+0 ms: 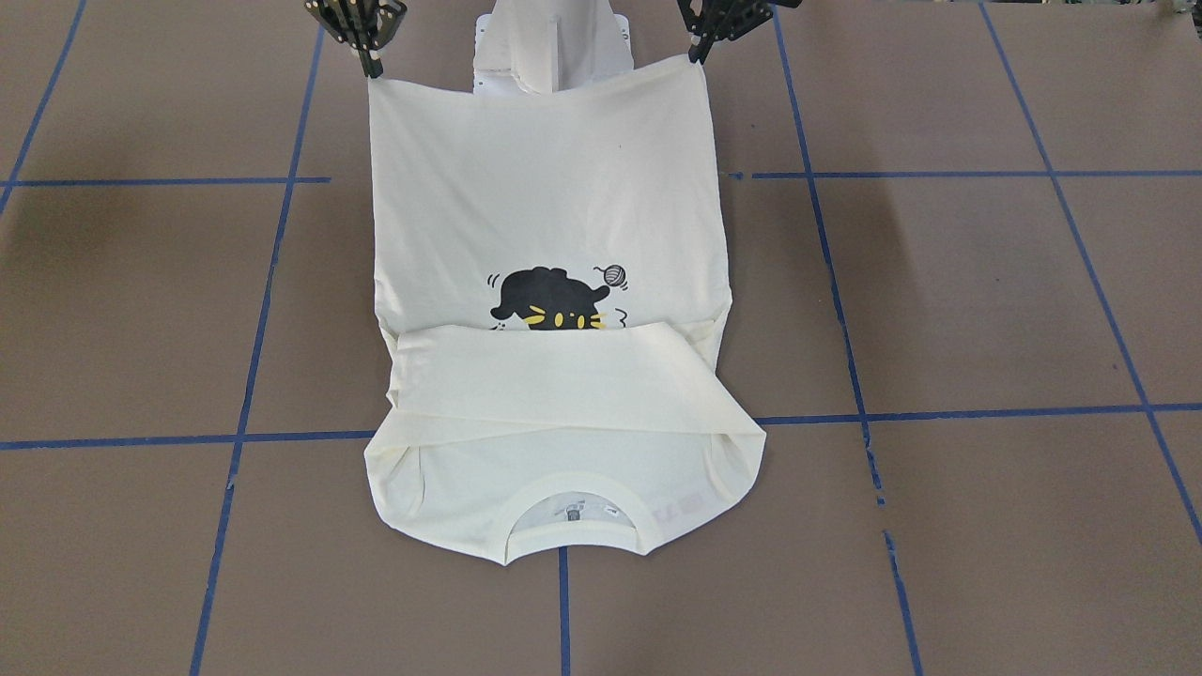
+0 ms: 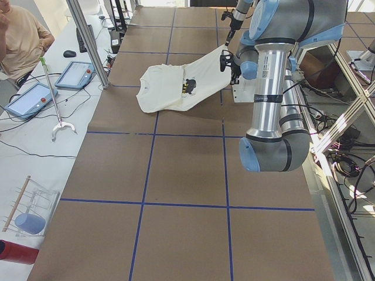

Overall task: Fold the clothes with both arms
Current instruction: 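Lift the hem with both grippers and fold it toward the collar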

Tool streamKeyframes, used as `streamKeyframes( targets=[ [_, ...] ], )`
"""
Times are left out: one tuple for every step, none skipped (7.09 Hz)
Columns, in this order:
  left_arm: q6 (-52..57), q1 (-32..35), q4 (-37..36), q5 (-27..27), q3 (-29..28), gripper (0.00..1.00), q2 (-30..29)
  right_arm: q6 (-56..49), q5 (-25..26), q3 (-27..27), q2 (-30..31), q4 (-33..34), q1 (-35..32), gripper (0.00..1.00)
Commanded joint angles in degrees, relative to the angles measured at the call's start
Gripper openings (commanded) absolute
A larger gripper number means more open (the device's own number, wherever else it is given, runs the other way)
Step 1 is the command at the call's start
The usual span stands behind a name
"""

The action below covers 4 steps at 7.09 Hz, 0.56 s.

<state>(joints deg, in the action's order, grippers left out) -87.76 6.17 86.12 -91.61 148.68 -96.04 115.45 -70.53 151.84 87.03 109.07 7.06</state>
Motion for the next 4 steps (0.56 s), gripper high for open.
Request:
streamKeyframes(
  targets=[
    [1.0,1.1,-5.5,-2.5,5.1,0.00,-0.3,-0.5,-1.6,5.0,-2.8,6.3,-2.3,0.00],
    [6.2,5.3,-5.7,-3.1,4.0,0.00,-2.1,-2.6,-4.1,4.7,-3.2,6.3,-6.9,0.00],
    [14.4,11.7,-5.9,-4.7,1.5,0.00,-4.8,-9.0,-9.4,3.8,-6.8,6.4,-14.3,0.00],
    [19.0,18.0,-6.5,-6.5,-1.7,0.00,-7.2,-11.4,-13.0,1.4,-10.2,6.8,-20.6,0.00]
  ],
)
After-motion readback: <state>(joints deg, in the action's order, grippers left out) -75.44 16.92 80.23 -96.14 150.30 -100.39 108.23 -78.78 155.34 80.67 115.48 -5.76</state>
